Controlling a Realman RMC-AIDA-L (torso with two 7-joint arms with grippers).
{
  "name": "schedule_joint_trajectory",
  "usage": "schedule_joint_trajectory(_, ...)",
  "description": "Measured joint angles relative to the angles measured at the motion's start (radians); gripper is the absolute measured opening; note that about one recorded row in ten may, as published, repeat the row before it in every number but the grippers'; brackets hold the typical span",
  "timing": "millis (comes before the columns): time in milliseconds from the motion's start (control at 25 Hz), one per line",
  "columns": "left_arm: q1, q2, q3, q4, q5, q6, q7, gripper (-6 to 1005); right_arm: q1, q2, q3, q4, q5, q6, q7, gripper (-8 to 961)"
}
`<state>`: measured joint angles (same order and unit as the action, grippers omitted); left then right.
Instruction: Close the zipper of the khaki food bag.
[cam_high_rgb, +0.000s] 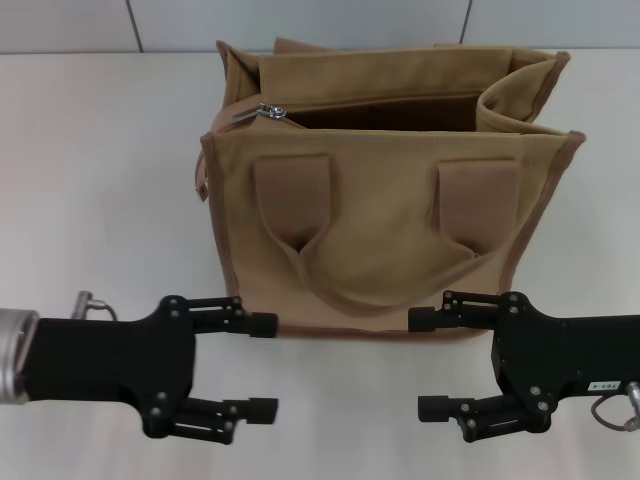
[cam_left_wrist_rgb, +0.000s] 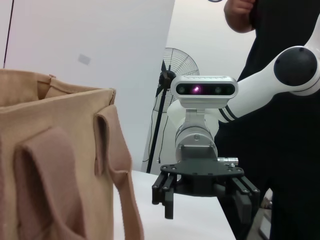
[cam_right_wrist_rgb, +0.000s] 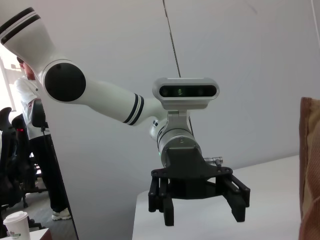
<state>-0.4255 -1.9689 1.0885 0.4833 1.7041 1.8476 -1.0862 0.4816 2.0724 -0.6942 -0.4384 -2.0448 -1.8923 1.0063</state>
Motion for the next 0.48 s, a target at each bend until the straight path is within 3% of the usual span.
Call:
schedule_joint_trajectory(160, 0.018, 0.033, -0.028, -0.001, 0.001, 0.01, 0.002, 791, -0.003, 0.0, -0.001, 0.001, 0.0, 0.0, 0.0, 832)
schedule_joint_trajectory(480, 0.028, 0.038, -0.065, 0.005, 0.003, 0.046, 0.014, 770, -0.005, 0.0, -0.001, -0.002, 0.0, 0.0, 0.0, 832)
